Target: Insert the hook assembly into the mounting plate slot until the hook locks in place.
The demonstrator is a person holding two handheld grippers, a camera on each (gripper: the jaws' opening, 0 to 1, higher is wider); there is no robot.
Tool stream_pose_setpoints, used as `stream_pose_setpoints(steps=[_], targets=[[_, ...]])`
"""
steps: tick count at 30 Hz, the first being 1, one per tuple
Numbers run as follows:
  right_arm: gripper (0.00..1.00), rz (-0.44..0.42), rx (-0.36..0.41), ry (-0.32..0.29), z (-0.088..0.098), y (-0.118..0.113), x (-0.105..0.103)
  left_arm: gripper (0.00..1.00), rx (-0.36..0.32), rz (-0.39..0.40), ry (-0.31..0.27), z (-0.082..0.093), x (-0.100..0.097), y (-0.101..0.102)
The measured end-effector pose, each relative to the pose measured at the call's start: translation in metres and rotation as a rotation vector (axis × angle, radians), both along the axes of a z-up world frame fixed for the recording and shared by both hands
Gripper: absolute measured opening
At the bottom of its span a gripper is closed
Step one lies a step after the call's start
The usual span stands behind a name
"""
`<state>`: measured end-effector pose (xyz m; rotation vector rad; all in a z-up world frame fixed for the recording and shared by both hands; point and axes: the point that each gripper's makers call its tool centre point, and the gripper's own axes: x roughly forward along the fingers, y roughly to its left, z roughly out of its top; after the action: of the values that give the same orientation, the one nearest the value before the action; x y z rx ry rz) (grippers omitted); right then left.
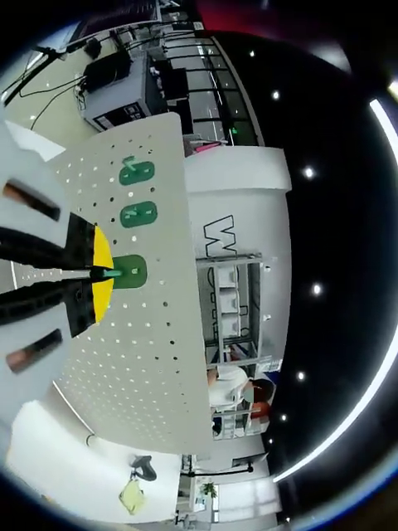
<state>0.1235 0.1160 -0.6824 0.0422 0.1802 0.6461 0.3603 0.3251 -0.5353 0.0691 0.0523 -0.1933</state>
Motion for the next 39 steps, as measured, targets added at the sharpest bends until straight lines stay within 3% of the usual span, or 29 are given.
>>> stream_pose_setpoints(steps=[6,12,22,39], targets=[[0.47,0.007,-0.006,-0.001,-0.001,0.000,0.001,0.02,0.010,0.007,-0.009,0.006,0.009,0.002],[0.47,0.002,0.003,0.006,-0.002,0.001,0.001,0.02,0.024,0.014,0.012,-0.001,0.016,0.001],[0.47,-0.020,0.015,0.013,-0.004,-0.007,0.001,0.02,0.030,0.026,0.011,0.001,0.033,-0.001],[0.47,0.000,-0.020,0.019,-0.001,-0.006,0.003,0.02,0.029,0.029,0.017,0.007,0.055,0.001]])
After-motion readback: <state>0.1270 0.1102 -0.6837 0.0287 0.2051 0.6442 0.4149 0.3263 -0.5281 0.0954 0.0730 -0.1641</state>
